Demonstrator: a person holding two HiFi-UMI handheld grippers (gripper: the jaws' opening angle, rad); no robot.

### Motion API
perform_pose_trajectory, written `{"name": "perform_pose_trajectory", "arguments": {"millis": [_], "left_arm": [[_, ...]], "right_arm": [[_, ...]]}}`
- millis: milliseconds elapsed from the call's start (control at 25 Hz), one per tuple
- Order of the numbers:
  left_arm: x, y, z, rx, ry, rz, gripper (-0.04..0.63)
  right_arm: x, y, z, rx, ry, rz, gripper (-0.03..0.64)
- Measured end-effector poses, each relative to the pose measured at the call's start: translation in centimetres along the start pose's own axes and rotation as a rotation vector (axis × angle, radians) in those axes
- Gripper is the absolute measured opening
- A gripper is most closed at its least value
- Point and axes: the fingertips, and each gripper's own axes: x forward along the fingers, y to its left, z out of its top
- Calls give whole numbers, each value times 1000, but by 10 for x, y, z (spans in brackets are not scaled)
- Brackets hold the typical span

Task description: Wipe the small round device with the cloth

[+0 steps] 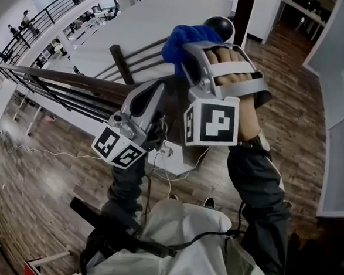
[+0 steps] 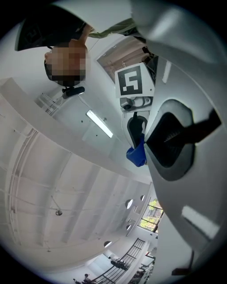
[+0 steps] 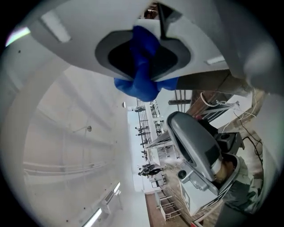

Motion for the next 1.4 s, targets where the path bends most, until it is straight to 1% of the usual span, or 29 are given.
{"name": "perform_pose_trajectory", "arguments": {"millis": [80,120,200,280,360,400,480,560,640,760,840,1000,1160,1200,1240,1320,1400], "left_arm": [[-2,2,-2,3,2,4,-12],[-2,3,-3,4,3,6,-12],[-5,5,-3,5,4,10,-12],[-7,5,0,4,5,12,-12],[-8,5,2,4,5,12,-12],[-8,5,3,4,5,13,-12],[-7,7,1,4,6,16,-12],[-6,8,-1,3,6,17,-12],[-3,8,-2,2,7,13,-12],[2,6,2,7,5,6,-12],[6,7,6,17,2,4,-12],[20,9,12,56,15,-15,-12],[40,10,22,93,38,-44,-12],[45,10,23,99,42,-50,-12],[49,10,25,104,43,-56,-12],[55,8,30,113,41,-66,-12],[60,6,34,117,36,-78,-12]], "right_arm": [[-6,-4,4,5,-32,-8,112],[-12,-12,6,24,-63,-26,112],[-30,-44,6,100,-129,-110,112],[-48,-88,-6,199,-176,-227,112],[-55,-122,-29,274,-178,-320,112],[-53,-130,-43,294,-153,-335,112],[-45,-128,-68,313,-92,-307,112],[-39,-114,-78,335,-72,-254,112],[-38,-101,-79,353,-80,-228,112],[-44,-93,-76,375,-100,-221,110],[-48,-86,-74,387,-111,-199,110],[-55,-50,-69,419,-118,-116,109],[-56,-15,-66,388,-78,-25,109],[-57,-16,-66,378,-80,-25,109],[-59,-22,-66,373,-88,-45,109],[-64,-47,-67,379,-129,-143,109],[-65,-74,-72,413,-172,-251,109]]}}
